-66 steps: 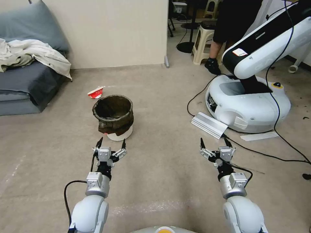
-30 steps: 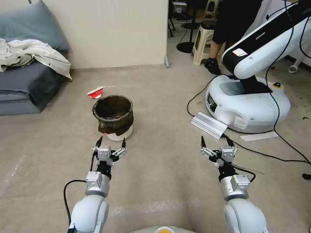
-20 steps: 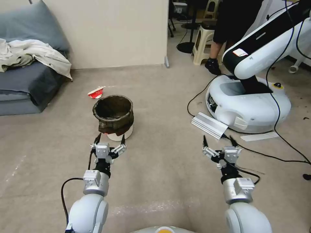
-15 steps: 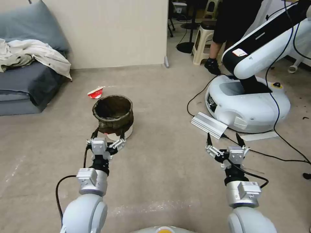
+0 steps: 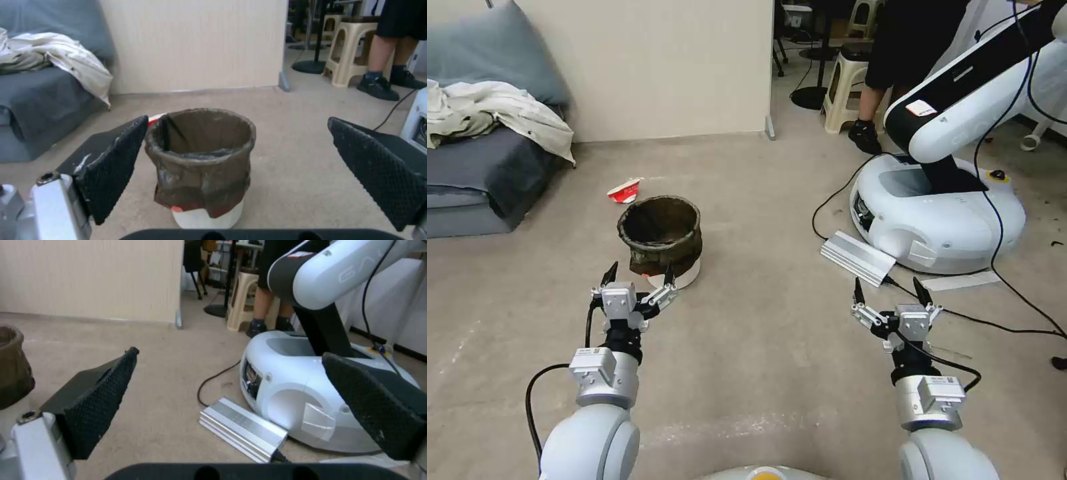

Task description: Pick up the trash can from the floor.

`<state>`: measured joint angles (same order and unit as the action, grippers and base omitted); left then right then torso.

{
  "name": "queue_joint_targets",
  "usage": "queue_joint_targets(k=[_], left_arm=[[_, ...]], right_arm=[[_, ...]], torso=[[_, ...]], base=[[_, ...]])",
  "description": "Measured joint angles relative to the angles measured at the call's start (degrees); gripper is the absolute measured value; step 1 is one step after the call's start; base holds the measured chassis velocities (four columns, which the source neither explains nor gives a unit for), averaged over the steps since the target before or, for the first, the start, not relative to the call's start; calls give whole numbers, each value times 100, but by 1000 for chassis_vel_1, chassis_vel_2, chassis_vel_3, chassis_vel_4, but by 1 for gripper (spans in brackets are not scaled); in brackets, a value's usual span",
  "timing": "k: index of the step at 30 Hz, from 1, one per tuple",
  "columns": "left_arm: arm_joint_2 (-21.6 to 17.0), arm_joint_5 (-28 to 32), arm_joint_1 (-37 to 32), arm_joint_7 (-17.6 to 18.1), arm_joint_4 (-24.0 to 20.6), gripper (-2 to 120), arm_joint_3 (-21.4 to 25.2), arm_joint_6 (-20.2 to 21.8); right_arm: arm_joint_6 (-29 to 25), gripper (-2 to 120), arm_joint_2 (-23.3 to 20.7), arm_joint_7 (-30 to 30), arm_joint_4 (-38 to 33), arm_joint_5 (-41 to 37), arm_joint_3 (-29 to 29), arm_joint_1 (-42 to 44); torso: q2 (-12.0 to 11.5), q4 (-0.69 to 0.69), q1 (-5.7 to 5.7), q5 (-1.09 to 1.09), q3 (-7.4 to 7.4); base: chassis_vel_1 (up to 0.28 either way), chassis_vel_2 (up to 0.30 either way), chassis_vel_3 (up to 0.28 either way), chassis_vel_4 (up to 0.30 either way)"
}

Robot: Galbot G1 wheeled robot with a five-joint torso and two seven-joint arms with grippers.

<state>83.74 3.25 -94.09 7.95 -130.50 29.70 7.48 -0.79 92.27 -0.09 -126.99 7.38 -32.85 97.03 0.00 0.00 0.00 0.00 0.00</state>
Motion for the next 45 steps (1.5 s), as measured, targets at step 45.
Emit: queue_joint_targets(k=[45], left_arm=[[59, -124, -30, -69, 245, 100, -4, -356]], right_arm=[[8, 100, -12, 59, 162, -19, -13, -5]], torso=[[0, 1, 0, 0, 0]], base=[[29, 26, 28, 32]])
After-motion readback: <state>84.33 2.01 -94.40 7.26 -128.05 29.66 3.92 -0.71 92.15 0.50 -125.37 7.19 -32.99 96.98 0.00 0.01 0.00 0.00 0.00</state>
